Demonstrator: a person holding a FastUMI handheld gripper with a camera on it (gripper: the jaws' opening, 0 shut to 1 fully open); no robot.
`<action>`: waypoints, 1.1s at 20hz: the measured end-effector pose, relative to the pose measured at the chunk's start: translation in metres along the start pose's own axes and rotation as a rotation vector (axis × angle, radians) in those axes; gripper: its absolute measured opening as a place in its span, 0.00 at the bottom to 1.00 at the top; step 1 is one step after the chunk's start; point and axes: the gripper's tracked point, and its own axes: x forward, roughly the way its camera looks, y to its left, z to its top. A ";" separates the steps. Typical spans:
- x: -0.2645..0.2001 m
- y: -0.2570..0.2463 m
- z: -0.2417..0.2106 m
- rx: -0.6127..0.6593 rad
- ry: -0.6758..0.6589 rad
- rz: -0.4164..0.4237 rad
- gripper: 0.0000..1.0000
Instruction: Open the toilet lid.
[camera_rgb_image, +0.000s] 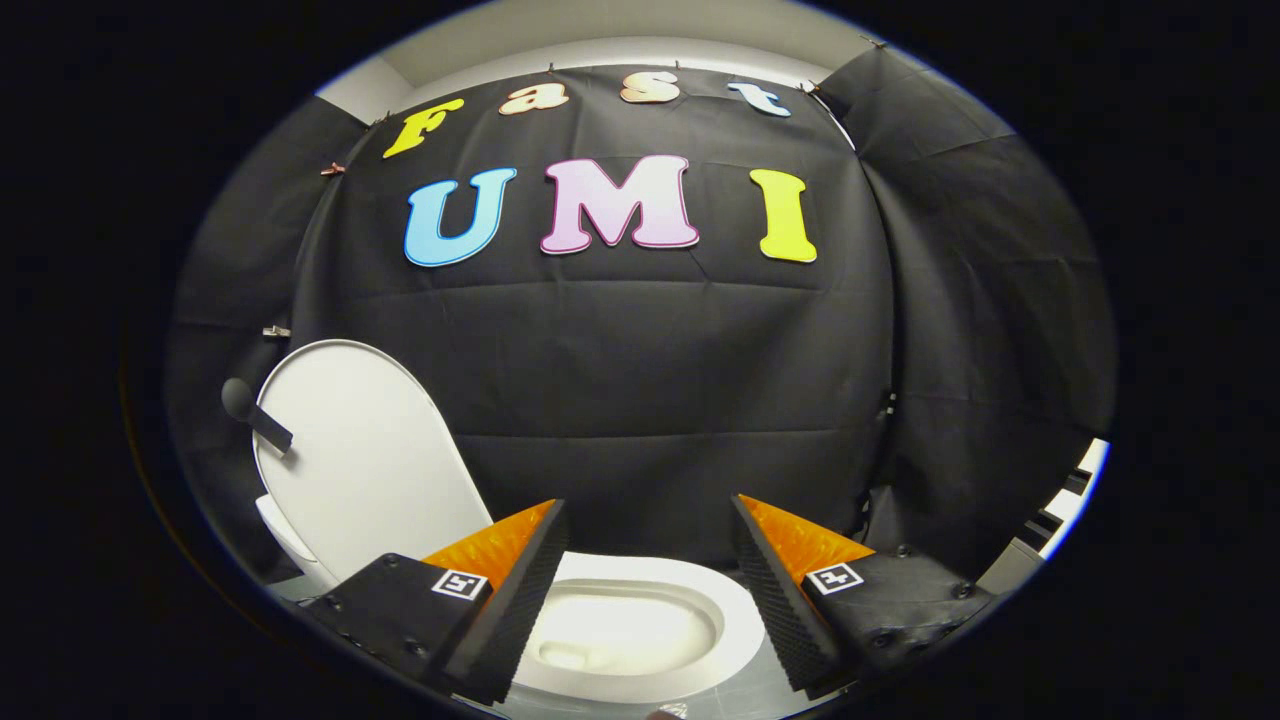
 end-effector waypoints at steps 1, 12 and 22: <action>0.001 -0.001 -0.002 -0.003 0.005 -0.001 1.00; -0.002 0.000 0.001 -0.002 -0.003 -0.008 1.00; -0.002 0.000 0.000 0.004 0.000 -0.002 1.00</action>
